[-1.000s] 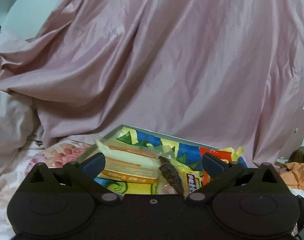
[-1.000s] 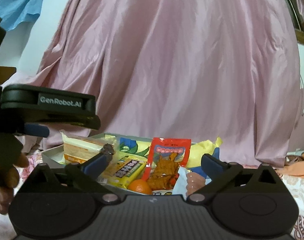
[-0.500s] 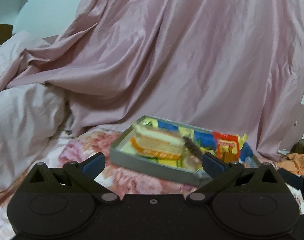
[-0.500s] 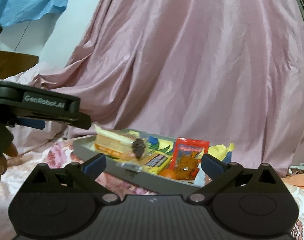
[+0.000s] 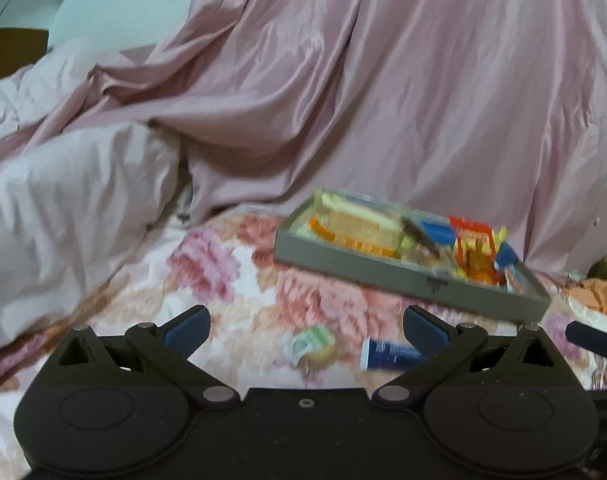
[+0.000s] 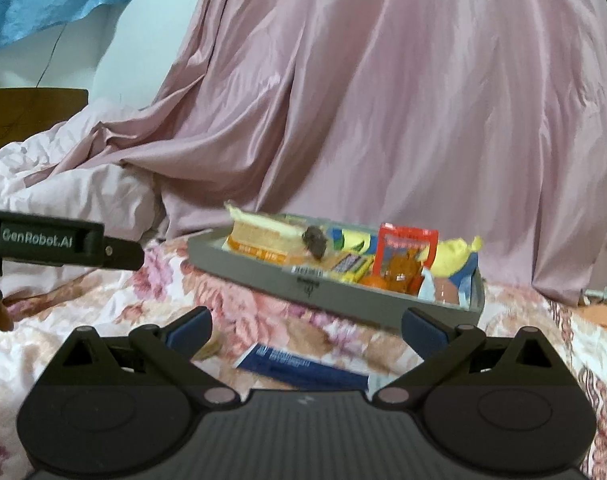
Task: Organize snacks
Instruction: 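Withdraw both tools from the grey box back over the remaining snacks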
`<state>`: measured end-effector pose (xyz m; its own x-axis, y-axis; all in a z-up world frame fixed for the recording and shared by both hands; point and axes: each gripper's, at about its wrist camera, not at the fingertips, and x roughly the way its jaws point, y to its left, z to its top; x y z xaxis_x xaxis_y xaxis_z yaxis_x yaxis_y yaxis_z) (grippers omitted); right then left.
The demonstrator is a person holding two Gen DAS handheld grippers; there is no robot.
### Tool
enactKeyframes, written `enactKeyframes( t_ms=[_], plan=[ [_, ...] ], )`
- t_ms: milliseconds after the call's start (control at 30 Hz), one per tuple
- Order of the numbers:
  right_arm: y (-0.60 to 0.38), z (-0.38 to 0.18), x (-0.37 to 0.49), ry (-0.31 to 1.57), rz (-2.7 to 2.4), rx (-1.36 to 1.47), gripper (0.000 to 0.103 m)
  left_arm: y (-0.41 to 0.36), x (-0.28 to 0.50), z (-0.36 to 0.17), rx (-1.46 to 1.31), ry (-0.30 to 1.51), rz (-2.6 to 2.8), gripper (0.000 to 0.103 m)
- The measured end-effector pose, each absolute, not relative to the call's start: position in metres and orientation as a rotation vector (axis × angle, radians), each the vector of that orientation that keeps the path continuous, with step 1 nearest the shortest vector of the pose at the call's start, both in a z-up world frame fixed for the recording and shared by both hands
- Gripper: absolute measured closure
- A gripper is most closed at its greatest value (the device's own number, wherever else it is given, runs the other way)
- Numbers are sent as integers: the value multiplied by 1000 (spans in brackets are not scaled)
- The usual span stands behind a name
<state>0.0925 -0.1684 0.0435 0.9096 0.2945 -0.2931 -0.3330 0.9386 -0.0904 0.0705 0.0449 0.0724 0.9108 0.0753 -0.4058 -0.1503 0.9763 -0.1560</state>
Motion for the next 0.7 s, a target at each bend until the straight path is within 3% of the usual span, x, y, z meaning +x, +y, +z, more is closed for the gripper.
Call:
enactKeyframes(
  t_ms=[700],
  plan=[
    [-152, 13, 86, 573, 331, -190, 0, 67, 43, 20, -129, 606, 98, 1]
  ],
)
